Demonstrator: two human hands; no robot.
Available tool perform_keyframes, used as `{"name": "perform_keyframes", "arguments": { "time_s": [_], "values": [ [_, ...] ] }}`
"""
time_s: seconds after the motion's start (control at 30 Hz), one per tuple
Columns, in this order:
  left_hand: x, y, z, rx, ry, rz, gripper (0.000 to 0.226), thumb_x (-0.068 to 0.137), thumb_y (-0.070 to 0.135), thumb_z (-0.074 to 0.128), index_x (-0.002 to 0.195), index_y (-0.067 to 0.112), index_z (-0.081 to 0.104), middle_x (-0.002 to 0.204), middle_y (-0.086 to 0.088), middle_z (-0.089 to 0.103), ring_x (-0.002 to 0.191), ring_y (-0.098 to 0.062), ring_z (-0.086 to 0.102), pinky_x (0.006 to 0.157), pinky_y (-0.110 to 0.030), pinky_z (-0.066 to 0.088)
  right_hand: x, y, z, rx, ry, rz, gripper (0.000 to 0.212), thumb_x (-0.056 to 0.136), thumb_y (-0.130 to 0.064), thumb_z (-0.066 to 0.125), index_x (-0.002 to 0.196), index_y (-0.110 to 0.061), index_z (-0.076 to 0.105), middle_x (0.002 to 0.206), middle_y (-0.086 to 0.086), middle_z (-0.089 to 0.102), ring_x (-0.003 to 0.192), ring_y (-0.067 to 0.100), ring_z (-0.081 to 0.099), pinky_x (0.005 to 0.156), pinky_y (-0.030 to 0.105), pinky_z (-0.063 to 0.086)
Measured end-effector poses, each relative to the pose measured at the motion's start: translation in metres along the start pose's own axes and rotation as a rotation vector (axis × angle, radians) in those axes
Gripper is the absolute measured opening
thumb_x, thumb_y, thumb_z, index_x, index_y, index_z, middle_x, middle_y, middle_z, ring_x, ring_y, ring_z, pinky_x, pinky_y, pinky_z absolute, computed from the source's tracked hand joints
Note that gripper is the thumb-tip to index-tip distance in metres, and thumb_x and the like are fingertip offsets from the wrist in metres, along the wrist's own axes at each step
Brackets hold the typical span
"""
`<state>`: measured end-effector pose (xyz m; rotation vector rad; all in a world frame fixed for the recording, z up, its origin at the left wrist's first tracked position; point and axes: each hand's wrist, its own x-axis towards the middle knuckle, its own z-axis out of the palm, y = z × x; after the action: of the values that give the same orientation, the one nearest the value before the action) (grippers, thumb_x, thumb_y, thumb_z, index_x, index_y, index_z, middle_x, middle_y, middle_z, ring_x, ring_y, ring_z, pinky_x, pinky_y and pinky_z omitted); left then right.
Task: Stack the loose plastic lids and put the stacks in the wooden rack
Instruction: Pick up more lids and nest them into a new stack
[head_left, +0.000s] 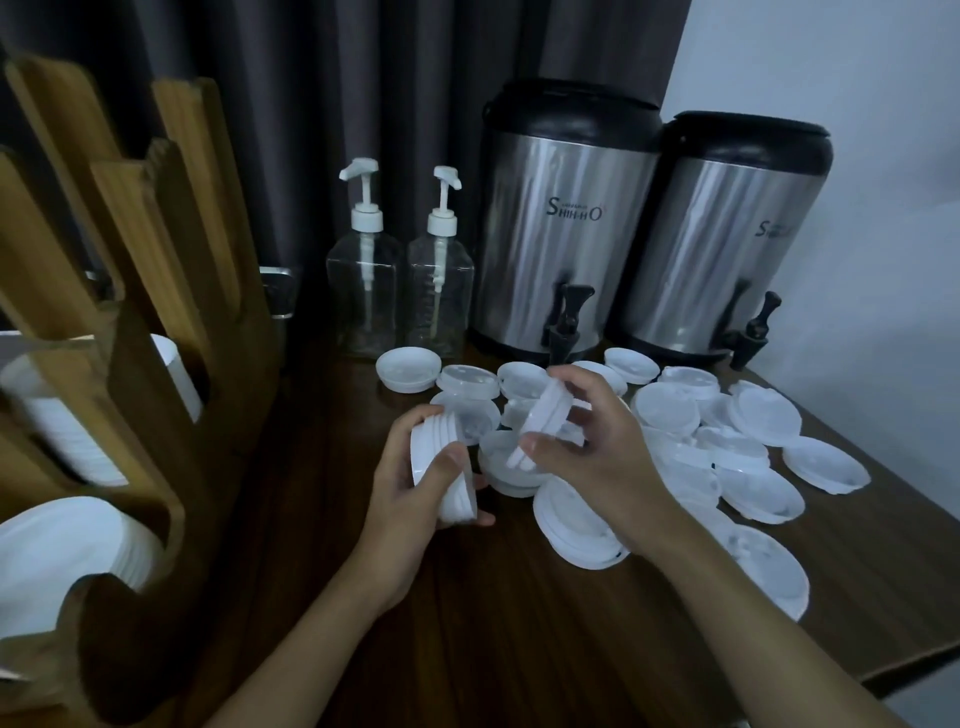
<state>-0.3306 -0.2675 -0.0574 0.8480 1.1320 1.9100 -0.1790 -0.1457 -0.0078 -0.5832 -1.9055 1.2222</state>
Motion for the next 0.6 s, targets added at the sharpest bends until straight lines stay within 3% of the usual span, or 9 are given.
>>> {"name": "perform_keyframes", "arguments": {
  "time_s": [0.13,0.23,0.4,0.5,0.6],
  "values": [
    [0.001,0.004,-0.002,-0.043,0.003,0.016,0.048,0.078,0.045,0.075,0.123,0.04,0.06,0.124,0.0,0.066,0.103,-0.031,0.073,0.067,-0.049,0.062,-0.002,0.004,0.019,0.14,0.014,0.017,0.044,0.081,-0.004,0.081,0.111,-0.02,0.053,0.096,-0.022,0.066,0.096,0.001,0.069,0.074,0.015,0.054],
    [0.002,0.008,-0.005,-0.086,0.008,0.049,0.044,0.081,0.044,0.073,0.123,0.04,0.061,0.121,0.004,0.07,0.106,-0.031,0.073,0.068,-0.049,0.062,-0.007,0.007,0.03,0.202,0.001,0.048,0.05,0.075,-0.018,0.085,0.11,-0.014,0.05,0.097,-0.017,0.071,0.095,0.006,0.072,0.071,0.017,0.055],
    [0.003,0.012,-0.005,-0.163,0.051,0.066,0.05,0.082,0.042,0.071,0.129,0.037,0.058,0.126,-0.001,0.069,0.113,-0.032,0.071,0.071,-0.048,0.062,-0.011,0.01,0.04,0.105,-0.101,0.106,0.056,0.065,-0.049,0.08,0.11,-0.027,0.056,0.105,-0.023,0.068,0.105,0.004,0.068,0.075,0.021,0.057],
    [0.004,0.016,-0.009,-0.189,0.097,0.07,0.056,0.08,0.04,0.072,0.134,0.031,0.057,0.128,-0.006,0.068,0.115,-0.032,0.069,0.074,-0.045,0.062,-0.01,0.012,0.038,-0.104,-0.204,0.127,0.059,0.066,-0.065,0.075,0.118,-0.046,0.056,0.124,-0.028,0.058,0.121,0.0,0.055,0.095,0.028,0.053],
    [0.004,0.016,-0.009,-0.167,0.105,0.086,0.043,0.087,0.028,0.067,0.129,0.032,0.059,0.124,-0.002,0.07,0.114,-0.03,0.07,0.076,-0.042,0.062,-0.008,0.008,0.035,-0.17,-0.265,0.089,0.06,0.071,-0.066,0.073,0.125,-0.055,0.051,0.131,-0.028,0.054,0.127,-0.001,0.05,0.106,0.039,0.047]
  ]
}}
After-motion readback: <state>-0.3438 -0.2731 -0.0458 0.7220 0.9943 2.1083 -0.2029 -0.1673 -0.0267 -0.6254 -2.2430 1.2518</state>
